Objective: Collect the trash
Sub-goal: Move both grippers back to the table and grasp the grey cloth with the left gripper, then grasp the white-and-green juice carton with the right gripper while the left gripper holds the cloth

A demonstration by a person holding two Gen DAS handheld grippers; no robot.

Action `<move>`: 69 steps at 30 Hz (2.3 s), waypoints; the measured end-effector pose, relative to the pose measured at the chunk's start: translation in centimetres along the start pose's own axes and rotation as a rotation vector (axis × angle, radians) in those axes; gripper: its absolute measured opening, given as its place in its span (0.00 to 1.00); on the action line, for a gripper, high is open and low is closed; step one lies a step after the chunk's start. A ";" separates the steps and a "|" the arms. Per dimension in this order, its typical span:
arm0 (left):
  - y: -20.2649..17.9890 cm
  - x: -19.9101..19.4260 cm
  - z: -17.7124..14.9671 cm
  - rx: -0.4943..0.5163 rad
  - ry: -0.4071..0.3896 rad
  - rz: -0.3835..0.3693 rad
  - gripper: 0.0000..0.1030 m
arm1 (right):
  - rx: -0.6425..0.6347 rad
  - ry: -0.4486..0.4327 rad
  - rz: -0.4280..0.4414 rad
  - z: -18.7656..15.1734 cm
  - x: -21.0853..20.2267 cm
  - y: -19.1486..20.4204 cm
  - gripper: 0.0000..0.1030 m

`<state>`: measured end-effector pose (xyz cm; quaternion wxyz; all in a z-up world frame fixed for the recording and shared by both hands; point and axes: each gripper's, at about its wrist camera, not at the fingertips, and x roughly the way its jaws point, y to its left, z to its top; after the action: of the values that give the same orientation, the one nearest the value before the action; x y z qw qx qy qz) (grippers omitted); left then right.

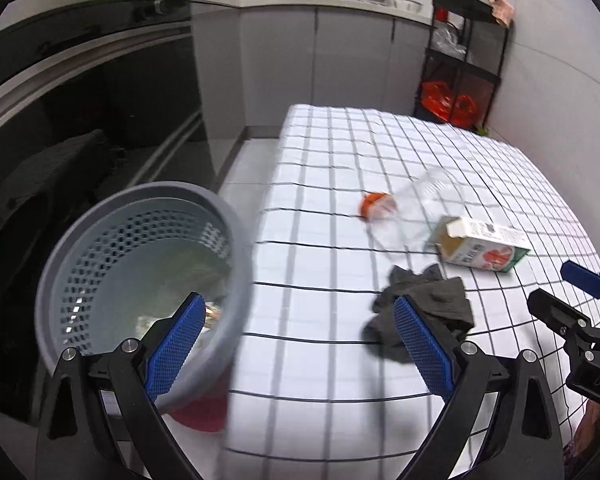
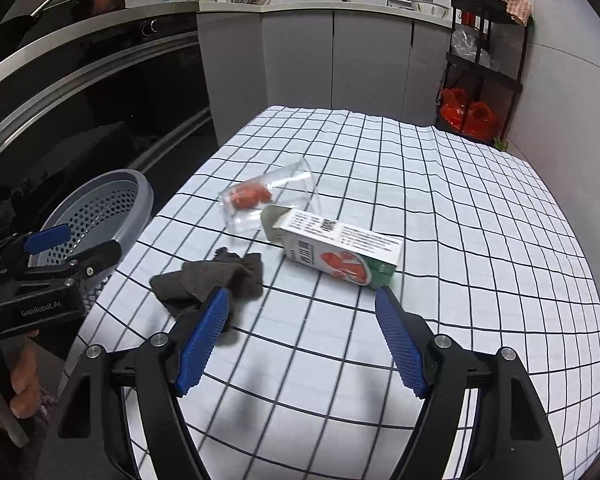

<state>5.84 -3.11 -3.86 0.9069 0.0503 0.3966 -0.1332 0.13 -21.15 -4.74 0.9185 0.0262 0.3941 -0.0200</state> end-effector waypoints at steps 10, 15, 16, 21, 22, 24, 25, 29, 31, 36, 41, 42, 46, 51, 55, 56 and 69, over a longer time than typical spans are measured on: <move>-5.4 3.3 -0.8 0.072 0.053 -0.040 0.91 | 0.111 0.017 0.047 -0.4 0.8 -3.6 0.71; -6.5 4.6 -0.7 0.072 0.059 -0.040 0.93 | 0.118 0.026 0.054 -0.5 1.1 -4.0 0.71; -6.7 4.8 -0.6 0.075 0.056 -0.035 0.93 | 0.116 0.032 0.053 -0.6 1.3 -4.0 0.71; -7.6 5.6 -0.5 0.096 0.043 -0.029 0.87 | 0.116 0.048 0.057 -0.6 1.9 -4.1 0.71; -7.7 5.7 -0.4 0.101 0.042 -0.036 0.82 | 0.115 0.049 0.057 -0.7 1.9 -4.1 0.71; -8.2 6.0 -0.3 0.112 0.045 -0.065 0.63 | 0.114 0.048 0.057 -0.7 1.9 -4.2 0.71; -8.4 5.9 -0.3 0.116 0.046 -0.080 0.58 | 0.115 0.049 0.057 -0.7 2.0 -4.2 0.71; -8.8 5.6 -0.4 0.136 0.050 -0.124 0.34 | 0.123 0.059 0.056 -0.9 2.2 -4.3 0.71; -8.7 5.5 -0.3 0.131 0.053 -0.140 0.30 | 0.125 0.060 0.053 -1.0 2.2 -4.3 0.71; -7.8 4.3 0.4 0.119 0.025 -0.125 0.25 | 0.110 0.048 0.050 -0.7 2.1 -4.6 0.71; -6.4 3.4 1.1 0.091 0.003 -0.110 0.25 | 0.057 0.063 0.034 -0.2 3.2 -5.0 0.71; -6.1 3.3 1.2 0.085 0.003 -0.108 0.25 | 0.043 0.069 0.035 0.1 3.7 -5.1 0.71; -5.5 3.3 1.3 0.079 0.003 -0.095 0.25 | -0.017 0.083 0.042 0.9 5.4 -5.3 0.71; -5.3 2.8 1.3 0.092 -0.010 -0.075 0.25 | -0.088 0.093 0.054 1.8 7.3 -5.1 0.71; -5.0 2.8 1.3 0.092 -0.006 -0.078 0.25 | -0.140 0.096 0.069 2.3 8.5 -4.8 0.71; -4.9 2.8 1.3 0.090 -0.004 -0.080 0.25 | -0.154 0.099 0.076 2.4 8.8 -4.6 0.71; -4.0 2.7 1.4 0.076 0.004 -0.074 0.25 | -0.190 0.112 0.141 2.7 9.8 -2.6 0.52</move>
<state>7.46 -7.77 -4.84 0.8981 0.0702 0.3945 -0.1814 8.68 -24.04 -10.11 0.8926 -0.0323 0.4419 0.0834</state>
